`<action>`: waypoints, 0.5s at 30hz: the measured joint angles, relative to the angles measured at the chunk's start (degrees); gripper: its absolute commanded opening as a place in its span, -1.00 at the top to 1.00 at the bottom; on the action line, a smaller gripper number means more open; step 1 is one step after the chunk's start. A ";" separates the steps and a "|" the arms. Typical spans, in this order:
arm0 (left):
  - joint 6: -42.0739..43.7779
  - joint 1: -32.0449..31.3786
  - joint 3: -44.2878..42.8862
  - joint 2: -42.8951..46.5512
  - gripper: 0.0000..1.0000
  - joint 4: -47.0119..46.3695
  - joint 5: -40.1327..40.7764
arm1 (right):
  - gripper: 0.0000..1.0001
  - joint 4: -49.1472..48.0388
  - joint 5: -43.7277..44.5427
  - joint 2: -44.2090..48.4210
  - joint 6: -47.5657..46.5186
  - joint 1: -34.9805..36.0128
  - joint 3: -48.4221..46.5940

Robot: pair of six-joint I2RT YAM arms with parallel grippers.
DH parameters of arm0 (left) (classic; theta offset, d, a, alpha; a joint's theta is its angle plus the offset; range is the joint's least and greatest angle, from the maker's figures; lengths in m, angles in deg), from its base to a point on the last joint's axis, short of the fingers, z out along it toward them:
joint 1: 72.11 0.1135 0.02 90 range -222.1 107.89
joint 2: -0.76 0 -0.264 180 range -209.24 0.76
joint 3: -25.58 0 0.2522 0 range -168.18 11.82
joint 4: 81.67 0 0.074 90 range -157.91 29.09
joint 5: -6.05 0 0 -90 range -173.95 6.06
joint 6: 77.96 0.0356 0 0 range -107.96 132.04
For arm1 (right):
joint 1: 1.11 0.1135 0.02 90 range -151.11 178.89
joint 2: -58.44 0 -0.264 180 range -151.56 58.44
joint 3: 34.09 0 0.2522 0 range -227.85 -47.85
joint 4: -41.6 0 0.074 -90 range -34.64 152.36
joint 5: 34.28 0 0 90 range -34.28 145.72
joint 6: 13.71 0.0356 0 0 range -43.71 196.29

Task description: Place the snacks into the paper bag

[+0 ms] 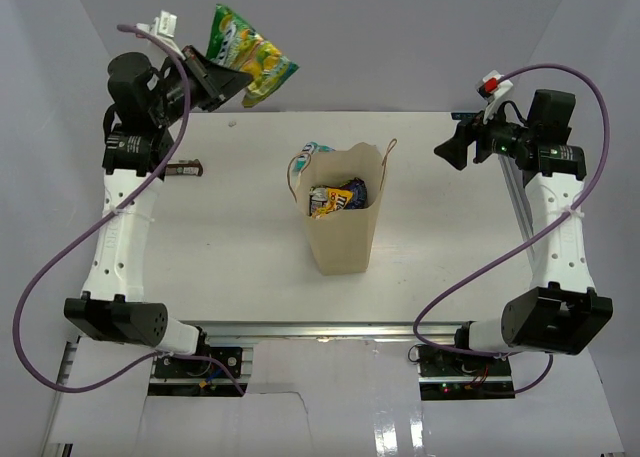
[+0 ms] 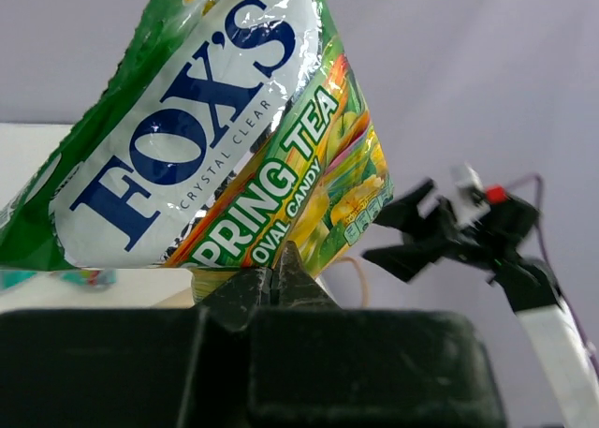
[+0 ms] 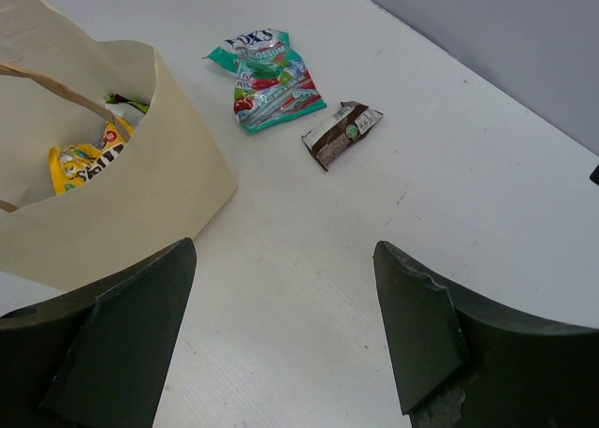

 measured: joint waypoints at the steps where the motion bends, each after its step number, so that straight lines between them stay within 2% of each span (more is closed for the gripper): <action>1: 0.02 -2.05 -2.08 -1.07 1.00 -0.63 -1.20 | -0.64 -0.11 0.13 0.15 0.00 -0.04 0.33; 4: 0.28 -8.22 -5.73 -3.80 1.00 -1.77 -3.85 | -0.64 -0.48 0.33 0.37 0.00 -0.22 1.20; 8: 0.92 -15.58 -6.25 -6.82 1.00 -0.61 -6.69 | -0.64 -0.66 0.63 0.55 0.00 -0.68 2.29; 15: 2.95 -22.18 -4.94 -10.58 1.00 5.14 -7.17 | -0.64 -0.94 0.81 0.76 0.00 -1.62 3.48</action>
